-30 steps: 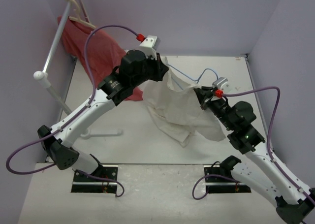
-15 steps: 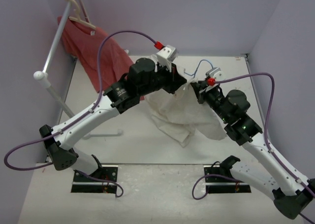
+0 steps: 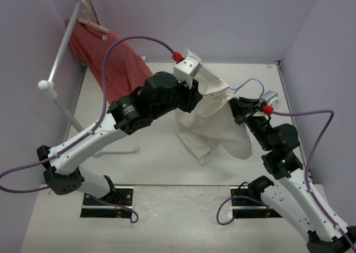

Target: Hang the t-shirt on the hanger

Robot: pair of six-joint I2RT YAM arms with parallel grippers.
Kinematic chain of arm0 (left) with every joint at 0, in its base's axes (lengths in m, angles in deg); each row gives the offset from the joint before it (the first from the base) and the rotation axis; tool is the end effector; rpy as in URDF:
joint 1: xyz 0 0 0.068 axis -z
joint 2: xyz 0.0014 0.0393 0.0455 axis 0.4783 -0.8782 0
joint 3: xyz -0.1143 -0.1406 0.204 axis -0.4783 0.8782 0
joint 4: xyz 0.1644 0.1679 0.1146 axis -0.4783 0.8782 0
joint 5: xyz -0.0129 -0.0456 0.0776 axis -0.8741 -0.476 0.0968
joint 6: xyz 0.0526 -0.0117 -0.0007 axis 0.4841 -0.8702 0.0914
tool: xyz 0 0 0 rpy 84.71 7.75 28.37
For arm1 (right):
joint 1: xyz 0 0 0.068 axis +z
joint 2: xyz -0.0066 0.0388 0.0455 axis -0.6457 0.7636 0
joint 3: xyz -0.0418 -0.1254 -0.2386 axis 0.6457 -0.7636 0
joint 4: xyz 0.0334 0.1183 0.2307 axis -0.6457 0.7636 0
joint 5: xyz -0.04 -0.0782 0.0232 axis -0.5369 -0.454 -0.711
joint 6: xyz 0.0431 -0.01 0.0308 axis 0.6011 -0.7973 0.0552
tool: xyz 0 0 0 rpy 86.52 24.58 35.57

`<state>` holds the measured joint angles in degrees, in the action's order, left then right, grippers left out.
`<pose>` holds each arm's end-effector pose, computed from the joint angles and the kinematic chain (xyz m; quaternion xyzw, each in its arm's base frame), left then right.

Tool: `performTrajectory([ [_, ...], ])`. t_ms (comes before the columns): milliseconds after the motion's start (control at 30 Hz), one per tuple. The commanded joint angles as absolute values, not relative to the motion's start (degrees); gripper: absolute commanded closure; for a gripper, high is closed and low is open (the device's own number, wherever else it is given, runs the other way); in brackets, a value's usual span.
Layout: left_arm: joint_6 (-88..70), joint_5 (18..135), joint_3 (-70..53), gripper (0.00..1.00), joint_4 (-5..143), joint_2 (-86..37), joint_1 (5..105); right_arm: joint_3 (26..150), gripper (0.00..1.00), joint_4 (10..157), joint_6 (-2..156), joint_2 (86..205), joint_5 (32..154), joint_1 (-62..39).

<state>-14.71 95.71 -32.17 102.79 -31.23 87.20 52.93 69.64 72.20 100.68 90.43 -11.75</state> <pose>0.1667 -0.2605 0.4605 0.2327 0.7699 -0.3000 0.5130 0.1302 0.0742 0.3820 -0.1676 0.5644 0.2379 0.7725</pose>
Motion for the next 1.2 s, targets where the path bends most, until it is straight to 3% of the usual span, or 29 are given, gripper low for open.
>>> performTrajectory([
  [0, -11.42, 102.41, -40.21, 0.55, 106.7, -29.21, 87.03, 51.65, 1.0, 57.16, 73.9, 97.3, 92.53, -11.92],
  [33, -11.41, 102.42, -40.35, 0.54, 106.71, -29.21, 87.11, 51.67, 1.0, 57.2, 73.9, 97.29, 92.63, -11.92],
  [67, -11.33, 102.86, -42.79, 0.45, 106.94, -29.29, 87.11, 52.12, 1.0, 58.09, 73.97, 97.29, 92.93, -11.92],
  [167, -8.88, 102.65, -44.85, 0.4, 106.29, -28.96, 87.11, 53.35, 1.0, 60.45, 73.39, 97.7, 94.42, -11.92],
  [300, -2.66, 94.31, -46.61, 0.18, 104.87, -29.29, 87.11, 56.11, 1.0, 68.52, 70.59, 98.96, 96.02, -11.92],
  [333, -2.91, 92.94, -48.04, 0.17, 105.37, -29.97, 87.11, 56.29, 1.0, 69.08, 69.94, 98.85, 96.55, -11.92],
  [567, 3.75, 66.42, -47.08, 0.19, 101.0, -31.35, 87.17, 60.91, 1.0, 79.67, 64.6, 100.98, 108.57, -11.92],
  [800, 4.78, 57.37, -47.46, 0.22, 98.82, -35.96, 87.16, 64.57, 1.0, 85.55, 61.23, 103.09, 119.92, -11.95],
  [933, 3.93, 58.25, -49.75, 0.4, 99.4, -39.57, 87.11, 68.07, 1.0, 91.09, 58.03, 104.71, 127.14, -11.92],
  [1000, 3.55, 60.34, -50.14, 0.57, 99.65, -40.32, 87.11, 68.25, 1.0, 91.26, 57.17, 104.52, 128.8, -12.0],
  [1100, 3.17, 62.32, -49.55, 0.91, 98.81, -40.13, 87.07, 69.45, 1.0, 92.86, 56.07, 104.32, 131.98, -11.92],
  [1133, 3.02, 62.87, -49.45, 0.99, 98.56, -40.03, 87.03, 70.2, 1.0, 93.55, 55.82, 104.56, 132.15, -11.92],
  [1167, 2.85, 63.81, -49.44, 1.0, 98.27, -39.76, 87.02, 70.33, 1.0, 93.88, 55.58, 104.69, 131.49, -11.97],
])
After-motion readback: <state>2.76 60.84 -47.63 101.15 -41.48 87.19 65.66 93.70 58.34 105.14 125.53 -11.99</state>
